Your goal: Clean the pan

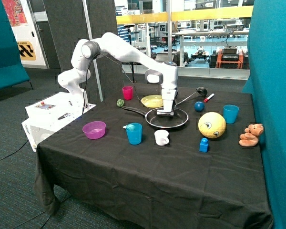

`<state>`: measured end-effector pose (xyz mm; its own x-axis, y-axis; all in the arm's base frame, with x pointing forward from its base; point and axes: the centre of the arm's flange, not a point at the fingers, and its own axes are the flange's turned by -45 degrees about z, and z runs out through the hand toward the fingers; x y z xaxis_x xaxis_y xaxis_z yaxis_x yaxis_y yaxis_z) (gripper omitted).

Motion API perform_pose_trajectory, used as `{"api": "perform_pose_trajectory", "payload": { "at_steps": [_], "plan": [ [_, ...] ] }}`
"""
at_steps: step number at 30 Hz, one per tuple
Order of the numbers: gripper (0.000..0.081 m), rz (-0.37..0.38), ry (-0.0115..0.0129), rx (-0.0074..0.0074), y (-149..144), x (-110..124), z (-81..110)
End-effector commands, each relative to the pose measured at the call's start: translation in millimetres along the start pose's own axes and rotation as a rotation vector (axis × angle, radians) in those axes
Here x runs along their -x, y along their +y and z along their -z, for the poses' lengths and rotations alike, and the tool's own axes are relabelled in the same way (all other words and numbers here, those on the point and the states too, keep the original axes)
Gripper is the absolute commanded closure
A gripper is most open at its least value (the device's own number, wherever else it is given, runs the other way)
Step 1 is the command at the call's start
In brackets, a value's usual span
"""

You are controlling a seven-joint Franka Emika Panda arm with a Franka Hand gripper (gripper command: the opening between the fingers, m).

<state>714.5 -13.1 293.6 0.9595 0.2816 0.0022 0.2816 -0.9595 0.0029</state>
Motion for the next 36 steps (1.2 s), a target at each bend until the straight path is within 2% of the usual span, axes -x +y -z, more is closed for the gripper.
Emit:
{"api": "perform_pose_trajectory", "payload": {
  "at_steps": [1, 17, 36],
  "plan": [
    [0.0808, -0.009, -0.0022, -0.0029, 10, -8, -1.9],
    [0.0808, -0.047, -0.0023, -0.0028, 39, -16, 3.0],
    [0.0808, -0.125, -0.0024, -0.0027, 80, 1, 11.4]
  ]
}}
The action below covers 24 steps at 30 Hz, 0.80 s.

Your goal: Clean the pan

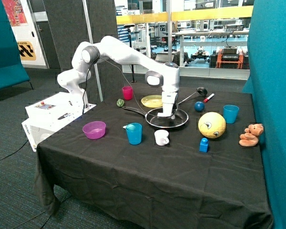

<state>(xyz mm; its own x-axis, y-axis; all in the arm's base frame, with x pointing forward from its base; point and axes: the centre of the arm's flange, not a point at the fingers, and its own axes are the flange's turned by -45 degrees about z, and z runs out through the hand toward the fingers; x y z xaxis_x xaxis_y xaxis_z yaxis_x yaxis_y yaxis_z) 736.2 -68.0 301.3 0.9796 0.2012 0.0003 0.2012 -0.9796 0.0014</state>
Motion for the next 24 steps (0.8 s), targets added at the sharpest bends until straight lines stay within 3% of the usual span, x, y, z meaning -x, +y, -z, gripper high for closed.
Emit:
{"api": "perform_pose_trajectory", "payload": {
  "at_steps": [1, 11, 24],
  "plan": [
    [0.0808, -0.048, -0.0003, -0.0014, 25, 4, 4.7],
    [0.0808, -0.085, -0.0003, -0.0014, 50, 12, 9.0],
    [0.0808, -0.065, -0.0003, -0.0014, 50, 40, -0.6]
  ]
}}
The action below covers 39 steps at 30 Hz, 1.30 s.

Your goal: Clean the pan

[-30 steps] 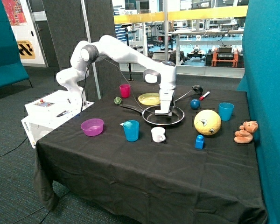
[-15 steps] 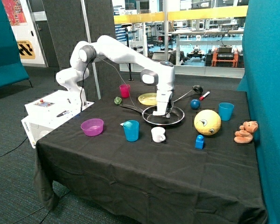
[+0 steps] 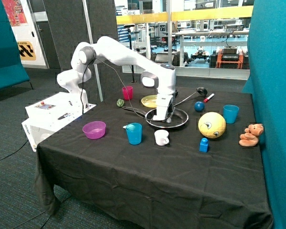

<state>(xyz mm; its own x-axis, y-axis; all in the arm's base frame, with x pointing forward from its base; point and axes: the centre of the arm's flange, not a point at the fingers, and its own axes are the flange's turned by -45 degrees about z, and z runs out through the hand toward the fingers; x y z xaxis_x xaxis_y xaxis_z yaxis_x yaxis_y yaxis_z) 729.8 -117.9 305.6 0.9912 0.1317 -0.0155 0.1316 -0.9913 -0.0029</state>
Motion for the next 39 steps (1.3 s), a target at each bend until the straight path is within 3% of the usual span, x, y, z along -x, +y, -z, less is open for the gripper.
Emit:
{"api": "perform_pose_trajectory", "payload": {
  "at_steps": [1, 9, 17, 39],
  "plan": [
    [0.0808, 0.005, 0.0155, 0.0030, 4, 26, -6.2],
    [0.0808, 0.031, 0.0155, 0.0032, -7, 44, -11.8],
    [0.0808, 0.060, 0.0154, 0.0034, -26, 47, -14.4],
    [0.0808, 0.134, 0.0153, 0.0040, -85, 19, -9.7]
  ]
}}
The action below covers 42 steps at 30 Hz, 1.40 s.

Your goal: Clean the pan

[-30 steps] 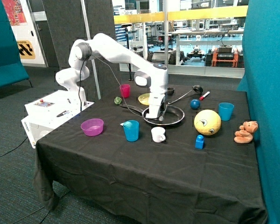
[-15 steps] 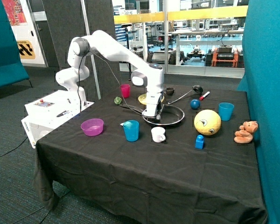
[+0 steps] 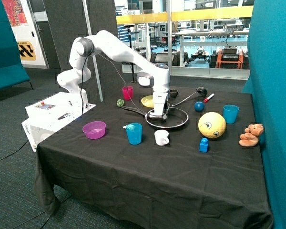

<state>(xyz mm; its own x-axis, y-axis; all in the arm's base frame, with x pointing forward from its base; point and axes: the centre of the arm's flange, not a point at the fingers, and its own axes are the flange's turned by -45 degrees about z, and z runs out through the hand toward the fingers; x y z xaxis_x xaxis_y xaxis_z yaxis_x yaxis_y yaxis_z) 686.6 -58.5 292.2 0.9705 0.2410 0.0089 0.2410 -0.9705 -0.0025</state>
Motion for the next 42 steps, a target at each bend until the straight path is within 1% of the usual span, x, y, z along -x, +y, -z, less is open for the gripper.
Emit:
{"api": "perform_pose_trajectory", "payload": {
  "at_steps": [1, 12, 22, 25, 28, 35, 42],
  "plan": [
    [0.0808, 0.023, -0.0089, 0.0024, -19, -20, 5.5],
    [0.0808, 0.039, -0.0089, 0.0023, -21, -35, 33.1],
    [0.0808, 0.057, -0.0089, 0.0022, -19, -35, 54.8],
    [0.0808, 0.071, -0.0090, 0.0022, -19, -30, 68.3],
    [0.0808, 0.076, -0.0090, 0.0021, -19, -27, 74.7],
    [0.0808, 0.091, -0.0090, 0.0021, -22, -13, 97.8],
    [0.0808, 0.109, -0.0090, 0.0020, -24, 3, 112.6]
  ]
}}
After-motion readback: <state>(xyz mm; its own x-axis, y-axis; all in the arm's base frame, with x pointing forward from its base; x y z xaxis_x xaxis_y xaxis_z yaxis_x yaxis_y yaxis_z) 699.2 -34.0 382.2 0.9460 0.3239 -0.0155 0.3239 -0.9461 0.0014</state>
